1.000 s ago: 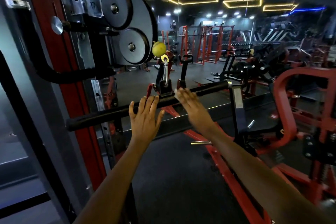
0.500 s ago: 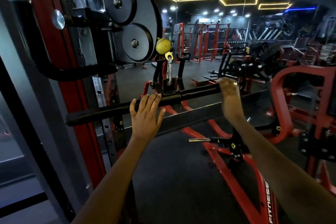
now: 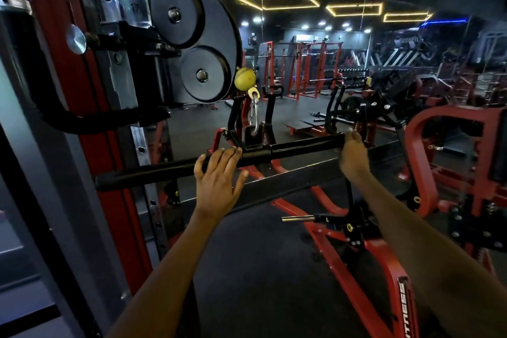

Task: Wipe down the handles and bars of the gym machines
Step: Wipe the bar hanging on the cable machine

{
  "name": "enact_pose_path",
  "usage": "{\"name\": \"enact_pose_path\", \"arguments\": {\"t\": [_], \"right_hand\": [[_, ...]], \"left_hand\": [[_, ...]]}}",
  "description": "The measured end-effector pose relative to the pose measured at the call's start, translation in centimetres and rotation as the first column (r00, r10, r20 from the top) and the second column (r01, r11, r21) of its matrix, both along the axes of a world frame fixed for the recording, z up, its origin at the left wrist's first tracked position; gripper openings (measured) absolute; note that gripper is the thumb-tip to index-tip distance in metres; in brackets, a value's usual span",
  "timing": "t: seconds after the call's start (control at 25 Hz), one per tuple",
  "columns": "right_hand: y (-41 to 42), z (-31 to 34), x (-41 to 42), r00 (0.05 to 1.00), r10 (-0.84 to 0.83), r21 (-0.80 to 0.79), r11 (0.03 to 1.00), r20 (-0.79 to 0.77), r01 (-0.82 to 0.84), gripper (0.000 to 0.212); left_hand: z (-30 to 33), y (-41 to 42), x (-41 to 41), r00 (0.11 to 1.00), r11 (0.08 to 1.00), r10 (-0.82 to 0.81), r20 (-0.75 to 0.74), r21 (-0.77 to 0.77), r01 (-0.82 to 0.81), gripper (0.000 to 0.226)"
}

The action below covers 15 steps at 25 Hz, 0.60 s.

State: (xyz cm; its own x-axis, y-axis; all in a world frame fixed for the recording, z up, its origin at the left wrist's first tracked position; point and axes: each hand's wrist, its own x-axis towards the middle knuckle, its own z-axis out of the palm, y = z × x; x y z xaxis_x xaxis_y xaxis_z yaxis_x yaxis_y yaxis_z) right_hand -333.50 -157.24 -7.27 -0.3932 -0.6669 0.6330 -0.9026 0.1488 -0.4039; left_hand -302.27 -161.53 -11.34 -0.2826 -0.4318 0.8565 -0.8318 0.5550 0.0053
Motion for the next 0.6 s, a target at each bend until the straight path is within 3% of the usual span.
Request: {"name": "enact_pose_path", "arguments": {"t": [0.04, 0.16, 0.28, 0.36, 0.48, 0.52, 0.6], "right_hand": [[-0.8, 0.4, 0.5, 1.000, 0.030, -0.005, 1.000, 0.002, -0.030, 0.038], [-2.1, 1.2, 4.3, 0.894, 0.364, 0.072, 0.931, -0.262, -0.358, 0.045], [-2.8, 0.9, 3.9, 0.897, 0.357, 0.016, 0.931, -0.260, -0.366, 0.044], [-2.5, 0.1, 3.7, 0.908, 0.333, 0.021, 0.941, -0.256, -0.339, 0.040], [-2.4, -1.4, 3.4, 0.869, 0.389, 0.031, 0.916, -0.307, -0.399, 0.038], [-2.3, -1.7, 3.3, 0.867, 0.395, 0.052, 0.915, -0.305, -0.399, 0.042], [-1.8, -2.2, 3.3, 0.878, 0.391, 0.066, 0.919, -0.277, -0.388, 0.051]], "left_hand": [[0.0, -0.2, -0.2, 1.000, 1.000, -0.010, -0.002, 0.010, 0.010, 0.056], [0.1, -0.4, -0.7, 1.000, 0.998, -0.018, -0.007, 0.056, 0.018, 0.054], [0.5, 0.3, -1.9, 0.996, 0.998, 0.028, -0.083, 0.064, -0.023, 0.054], [1.2, 1.8, -4.0, 0.993, 0.999, -0.046, -0.106, 0.007, 0.047, 0.051], [3.4, 3.6, -9.0, 0.963, 0.968, -0.249, 0.100, 0.044, 0.246, 0.056], [4.3, 3.4, -10.5, 0.954, 0.969, -0.235, 0.184, 0.115, 0.217, 0.058], [5.2, 2.4, -12.2, 0.936, 0.977, -0.041, 0.350, 0.211, -0.036, 0.063]]}}
